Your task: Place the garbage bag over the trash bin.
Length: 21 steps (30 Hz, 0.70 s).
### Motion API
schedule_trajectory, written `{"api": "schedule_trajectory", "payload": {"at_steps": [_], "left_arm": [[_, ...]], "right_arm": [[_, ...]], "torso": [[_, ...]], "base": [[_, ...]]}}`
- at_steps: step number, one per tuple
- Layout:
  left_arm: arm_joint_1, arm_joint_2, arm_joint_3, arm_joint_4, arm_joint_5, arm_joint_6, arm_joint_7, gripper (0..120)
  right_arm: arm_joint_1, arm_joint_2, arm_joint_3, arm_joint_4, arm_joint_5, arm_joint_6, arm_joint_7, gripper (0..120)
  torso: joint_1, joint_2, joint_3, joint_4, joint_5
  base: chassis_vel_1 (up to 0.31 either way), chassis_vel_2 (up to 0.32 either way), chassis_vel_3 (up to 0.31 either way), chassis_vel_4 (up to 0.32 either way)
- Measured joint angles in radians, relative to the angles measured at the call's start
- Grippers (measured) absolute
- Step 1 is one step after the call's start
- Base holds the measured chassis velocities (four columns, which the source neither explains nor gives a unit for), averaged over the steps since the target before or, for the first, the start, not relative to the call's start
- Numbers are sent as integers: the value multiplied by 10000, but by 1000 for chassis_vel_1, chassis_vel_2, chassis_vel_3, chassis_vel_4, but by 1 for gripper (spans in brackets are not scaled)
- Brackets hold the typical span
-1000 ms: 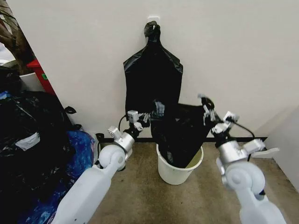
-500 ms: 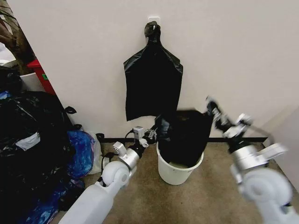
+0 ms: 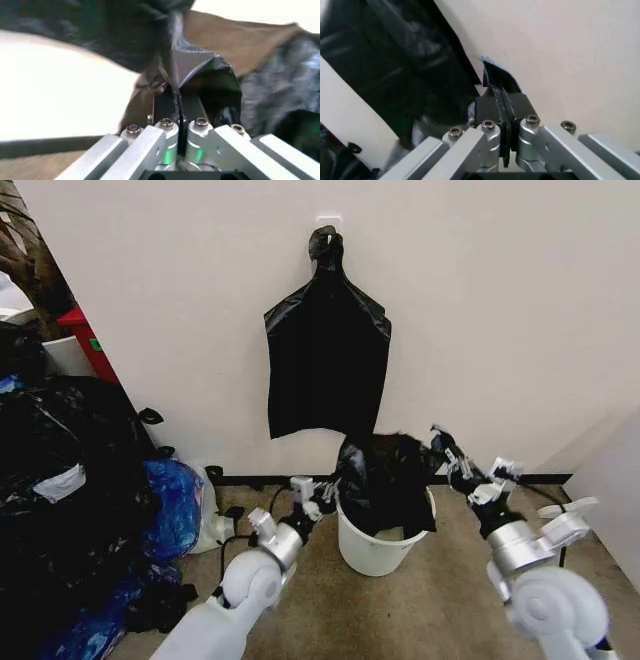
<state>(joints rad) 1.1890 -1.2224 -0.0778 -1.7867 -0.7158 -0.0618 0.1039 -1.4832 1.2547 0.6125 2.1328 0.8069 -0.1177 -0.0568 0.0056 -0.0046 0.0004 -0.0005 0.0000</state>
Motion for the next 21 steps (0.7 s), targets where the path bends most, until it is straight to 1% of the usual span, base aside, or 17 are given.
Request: {"api": "schedule_trajectory", "payload": {"at_steps": [2, 4, 5, 8, 10, 12, 14, 16, 17, 19, 21], "left_arm": [[335, 31, -102, -189, 122, -49, -140, 0], [688, 201, -142, -520, 414, -86, -252, 0], [688, 201, -142, -520, 414, -86, -252, 0], [889, 420, -167, -889, 620, -94, -275, 0], [967, 570, -186, -1256, 671, -73, -289, 0], [965, 589, -186, -1313, 670, -65, -300, 0], [594, 629, -189, -1626, 524, 45, -594, 0], [142, 529, -161, -1624, 393, 91, -870, 0], [-155, 457, -163, -1616, 315, 122, -1037, 0], [-260, 432, -168, -1613, 290, 138, -1113, 0], [-649, 310, -183, -1441, 257, 227, -1369, 0]], "right_arm": [[-169, 82, -131, -62, -134, 187, 36, 0], [-354, 96, -233, 58, -221, 348, 146, 0], [-354, 96, -233, 58, -221, 348, 146, 0], [-466, 33, -246, 453, -213, 395, 316, 0], [-409, -140, -188, 981, -62, 308, 529, 0], [-349, -191, -159, 1103, -19, 272, 587, 0], [407, -691, 91, 1655, 427, -48, 1055, 0], [949, -958, 206, 1625, 542, -145, 1304, 0], [1187, -1042, 233, 1478, 536, -152, 1379, 0], [1283, -1060, 239, 1372, 524, -154, 1402, 0], [1305, -950, 170, 721, 194, -47, 1331, 0]], "torso": [[0, 0, 0, 0, 1], [0, 0, 0, 0, 1], [0, 0, 0, 0, 1], [-1, 0, -1, -2, 2], [0, 0, 0, -1, 1], [-1, 0, 0, -2, 0], [0, 0, 0, 0, 1], [0, 0, 1, 0, -2], [0, 0, 0, -1, -2], [0, 0, 0, -1, 0], [0, 0, 1, -1, 2]], "base": [[0, 0, 0, 0], [0, 0, 0, 0], [0, 0, 0, 0], [0, 0, 0, 0], [0, 0, 0, 0], [0, 0, 0, 0], [0, 0, 0, 0], [0, 0, 0, 0], [0, 0, 0, 0], [0, 0, 0, 0], [0, 0, 0, 0]]}}
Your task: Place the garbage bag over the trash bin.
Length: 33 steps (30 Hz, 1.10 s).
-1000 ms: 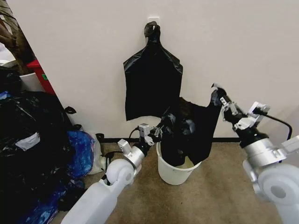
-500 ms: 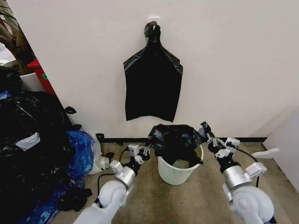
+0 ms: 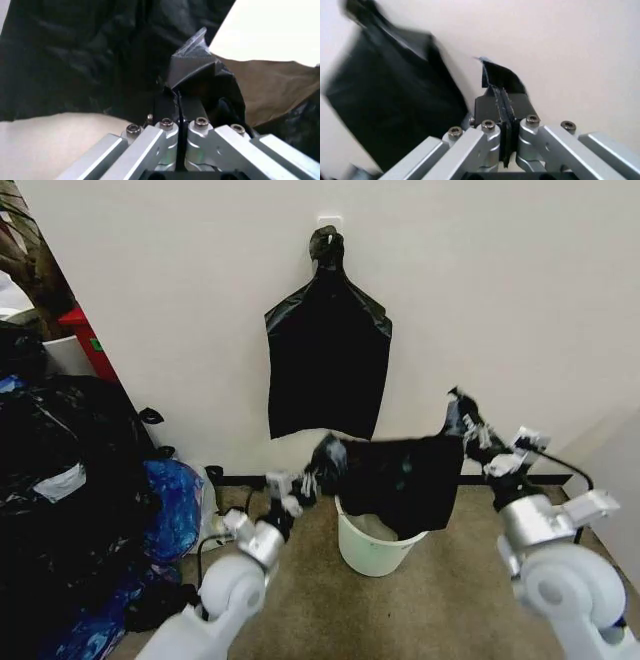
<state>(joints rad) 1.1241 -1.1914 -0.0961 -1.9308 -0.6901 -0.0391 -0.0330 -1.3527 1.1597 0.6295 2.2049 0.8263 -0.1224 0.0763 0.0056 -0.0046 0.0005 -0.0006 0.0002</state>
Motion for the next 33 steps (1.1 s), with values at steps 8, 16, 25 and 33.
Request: {"api": "schedule_trajectory", "payload": {"at_steps": [8, 16, 25, 33], "left_arm": [[110, -285, 295, 1315, 695, 244, 134, 0], [257, -266, 421, 1695, 1181, 714, 222, 0], [1888, 100, 131, 918, 1930, 416, 287, 0], [2347, 717, -158, -219, 1859, 453, 222, 0]], "right_arm": [[-382, 1120, -714, -2715, -2205, 1583, -968, 0], [-525, 1306, -966, -2756, -2686, 1756, -1098, 0], [-2213, 670, -854, -1389, -2491, 1654, -1170, 0], [-3605, 126, -297, -939, -2145, 1269, -1052, 0]], "torso": [[0, 0, 1, 0, 1], [0, 0, 0, 0, -2], [-1, 0, -2, 2, -3], [-1, 0, -3, -1, 0]], "base": [[0, 0, 0, 0], [0, 0, 0, 0], [0, 0, 0, 0], [0, 0, 0, 0]]}}
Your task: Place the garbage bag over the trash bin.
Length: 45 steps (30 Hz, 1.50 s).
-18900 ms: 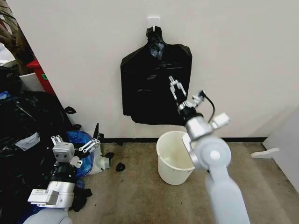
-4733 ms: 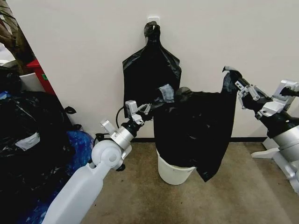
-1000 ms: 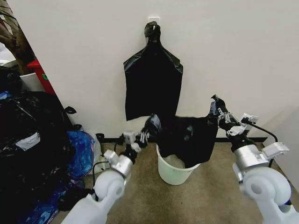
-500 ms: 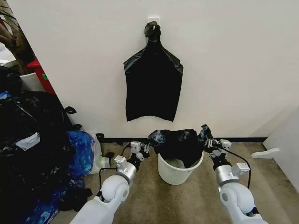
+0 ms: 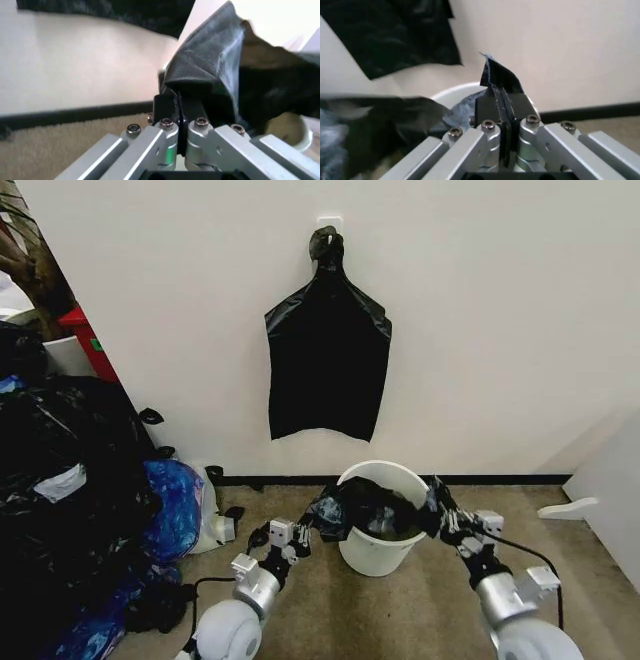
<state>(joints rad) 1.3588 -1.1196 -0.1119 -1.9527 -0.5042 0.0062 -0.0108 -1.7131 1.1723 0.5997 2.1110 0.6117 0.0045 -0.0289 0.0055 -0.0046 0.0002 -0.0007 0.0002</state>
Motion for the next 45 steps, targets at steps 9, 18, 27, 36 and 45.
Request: {"api": "schedule_trajectory", "payload": {"at_steps": [9, 18, 27, 36, 45], "left_arm": [[-606, 523, -228, -387, -421, 284, -569, 0], [-276, 443, -222, -453, -430, 347, -567, 0], [694, 922, -313, -1406, -238, 627, -617, 0], [987, 523, -4, -561, 467, 783, -593, 0], [-312, -93, 264, 1347, 1262, 218, -539, 0]], "right_arm": [[177, -269, 463, -212, 184, 298, 630, 0], [-736, -258, 564, -18, -54, 822, 360, 0], [-1982, -87, 532, 786, -368, 1338, 145, 0], [-1751, 198, 100, -819, -975, 1703, 147, 0], [-780, 342, 136, -2571, -1057, 2085, 208, 0]], "torso": [[1, 0, 2, 2, -1], [1, 0, 2, 0, 0], [1, 0, 1, 1, -2], [1, 0, 1, 2, 0], [1, 0, 3, 2, 0]], "base": [[0, 0, 0, 0], [0, 0, 0, 0], [0, 0, 0, 0], [0, 0, 0, 0], [0, 0, 0, 0]]}}
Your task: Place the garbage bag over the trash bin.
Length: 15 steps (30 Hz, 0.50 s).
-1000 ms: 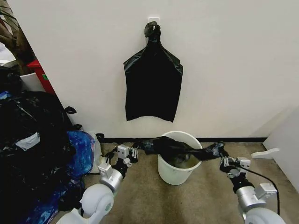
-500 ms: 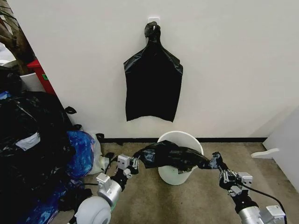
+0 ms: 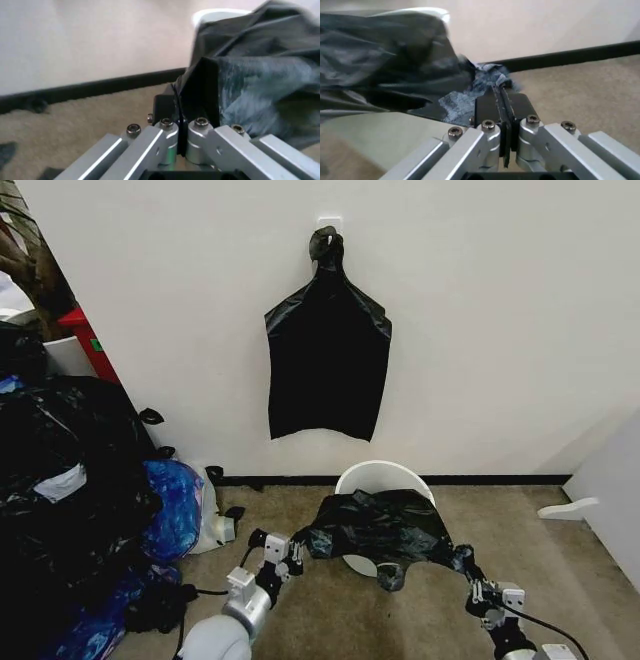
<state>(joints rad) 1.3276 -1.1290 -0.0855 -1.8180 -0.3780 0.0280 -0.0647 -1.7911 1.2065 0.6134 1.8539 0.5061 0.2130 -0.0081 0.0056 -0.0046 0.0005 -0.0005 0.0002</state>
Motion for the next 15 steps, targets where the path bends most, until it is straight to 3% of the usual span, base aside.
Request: {"api": "schedule_trajectory", "payload": {"at_steps": [15], "left_arm": [[-404, -84, -13, 139, -94, -76, 91, 0]], "right_arm": [[1014, -17, 222, -856, 152, -22, -66, 0]], "torso": [[0, 0, 0, 0, 1]], "base": [[0, 0, 0, 0]]}}
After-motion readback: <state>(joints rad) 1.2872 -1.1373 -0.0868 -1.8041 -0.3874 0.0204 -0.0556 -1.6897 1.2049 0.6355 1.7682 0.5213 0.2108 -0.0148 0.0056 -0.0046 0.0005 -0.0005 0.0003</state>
